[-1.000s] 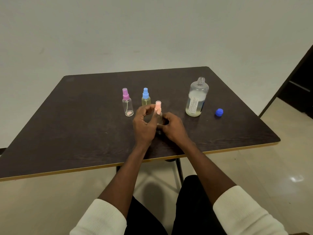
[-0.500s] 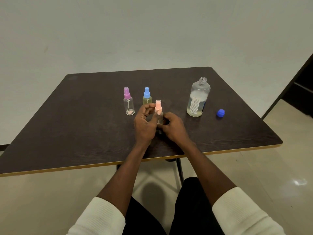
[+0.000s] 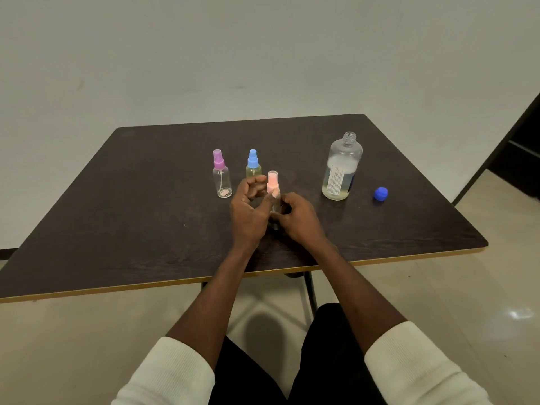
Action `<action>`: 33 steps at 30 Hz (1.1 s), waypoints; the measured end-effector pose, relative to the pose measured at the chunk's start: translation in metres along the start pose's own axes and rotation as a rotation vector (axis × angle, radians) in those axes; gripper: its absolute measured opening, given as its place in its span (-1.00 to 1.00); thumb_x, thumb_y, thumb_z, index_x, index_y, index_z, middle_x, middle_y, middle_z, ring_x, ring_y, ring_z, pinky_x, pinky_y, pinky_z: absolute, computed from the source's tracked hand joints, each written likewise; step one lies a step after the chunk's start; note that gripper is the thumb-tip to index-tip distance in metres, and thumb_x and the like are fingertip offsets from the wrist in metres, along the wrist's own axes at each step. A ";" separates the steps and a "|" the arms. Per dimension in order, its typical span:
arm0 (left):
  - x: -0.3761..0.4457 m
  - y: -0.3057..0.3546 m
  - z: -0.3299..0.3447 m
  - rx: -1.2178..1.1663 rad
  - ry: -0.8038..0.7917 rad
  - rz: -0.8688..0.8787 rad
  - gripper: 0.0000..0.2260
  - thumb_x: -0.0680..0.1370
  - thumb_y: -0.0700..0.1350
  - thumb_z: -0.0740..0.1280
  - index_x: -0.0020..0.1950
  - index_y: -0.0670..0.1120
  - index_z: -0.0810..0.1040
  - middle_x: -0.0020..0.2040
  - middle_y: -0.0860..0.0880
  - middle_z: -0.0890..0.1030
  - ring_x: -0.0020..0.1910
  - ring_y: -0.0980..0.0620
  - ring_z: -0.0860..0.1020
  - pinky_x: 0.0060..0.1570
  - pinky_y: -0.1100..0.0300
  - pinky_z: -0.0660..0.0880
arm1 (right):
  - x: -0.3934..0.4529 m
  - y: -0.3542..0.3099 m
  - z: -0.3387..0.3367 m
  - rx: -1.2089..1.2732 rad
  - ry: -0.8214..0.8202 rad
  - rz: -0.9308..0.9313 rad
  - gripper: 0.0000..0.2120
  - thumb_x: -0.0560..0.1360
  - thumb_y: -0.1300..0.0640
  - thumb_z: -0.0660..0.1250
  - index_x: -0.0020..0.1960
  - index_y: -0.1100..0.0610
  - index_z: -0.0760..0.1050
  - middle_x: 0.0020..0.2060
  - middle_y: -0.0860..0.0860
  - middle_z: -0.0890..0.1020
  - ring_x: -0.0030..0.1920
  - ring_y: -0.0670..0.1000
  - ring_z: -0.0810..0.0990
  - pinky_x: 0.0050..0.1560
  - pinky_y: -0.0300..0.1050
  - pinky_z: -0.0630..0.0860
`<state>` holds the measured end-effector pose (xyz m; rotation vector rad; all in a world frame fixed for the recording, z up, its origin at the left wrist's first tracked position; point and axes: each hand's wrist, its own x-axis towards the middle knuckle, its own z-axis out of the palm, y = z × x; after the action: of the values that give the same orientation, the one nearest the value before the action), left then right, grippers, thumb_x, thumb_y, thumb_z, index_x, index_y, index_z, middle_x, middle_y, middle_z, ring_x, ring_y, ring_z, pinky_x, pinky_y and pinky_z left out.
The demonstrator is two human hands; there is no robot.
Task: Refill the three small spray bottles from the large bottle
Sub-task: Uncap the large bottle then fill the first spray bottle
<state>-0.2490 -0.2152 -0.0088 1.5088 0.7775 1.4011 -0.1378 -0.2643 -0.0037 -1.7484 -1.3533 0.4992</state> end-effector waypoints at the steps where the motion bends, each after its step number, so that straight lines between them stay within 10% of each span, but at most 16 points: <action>1: 0.000 0.001 0.000 -0.006 0.025 0.003 -0.66 0.50 -0.24 0.49 0.24 -0.19 0.53 0.10 -0.10 0.68 0.12 -0.02 0.65 0.15 0.05 0.58 | 0.001 0.000 0.000 -0.004 0.000 -0.004 -0.75 0.43 0.04 0.49 0.02 0.07 0.49 -0.18 -0.07 0.52 -0.23 -0.14 0.46 -0.30 -0.34 0.31; 22: 0.019 0.023 -0.022 -0.385 0.695 -0.114 -0.77 0.50 -0.24 0.49 0.06 -0.14 0.50 -0.06 -0.13 0.67 -0.10 -0.04 0.65 -0.12 0.17 0.63 | 0.000 0.007 0.001 -0.003 0.025 -0.099 -0.63 0.37 -0.06 0.52 0.12 0.05 0.60 -0.23 -0.11 0.51 -0.25 -0.15 0.43 -0.25 -0.28 0.32; 27: 0.019 0.005 -0.043 0.137 0.575 -0.247 -0.81 0.52 -0.12 0.48 0.06 -0.09 0.53 -0.10 0.02 0.61 -0.14 0.09 0.60 -0.18 0.26 0.58 | -0.002 0.006 0.000 0.028 0.013 -0.076 -0.78 0.41 -0.02 0.49 0.01 0.02 0.60 -0.17 -0.09 0.64 -0.14 -0.12 0.58 -0.19 -0.28 0.43; 33: 0.017 -0.018 -0.056 0.725 0.318 -0.226 -0.82 0.49 -0.03 0.47 0.04 -0.06 0.63 -0.08 -0.01 0.66 -0.05 -0.02 0.60 0.02 -0.08 0.58 | -0.003 0.003 0.000 0.042 0.012 -0.052 -0.78 0.42 0.02 0.49 0.02 0.04 0.59 -0.15 -0.09 0.66 -0.11 -0.15 0.60 -0.14 -0.30 0.46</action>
<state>-0.2985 -0.1823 -0.0214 1.6575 1.7367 1.2590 -0.1375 -0.2674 -0.0070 -1.6756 -1.3671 0.4845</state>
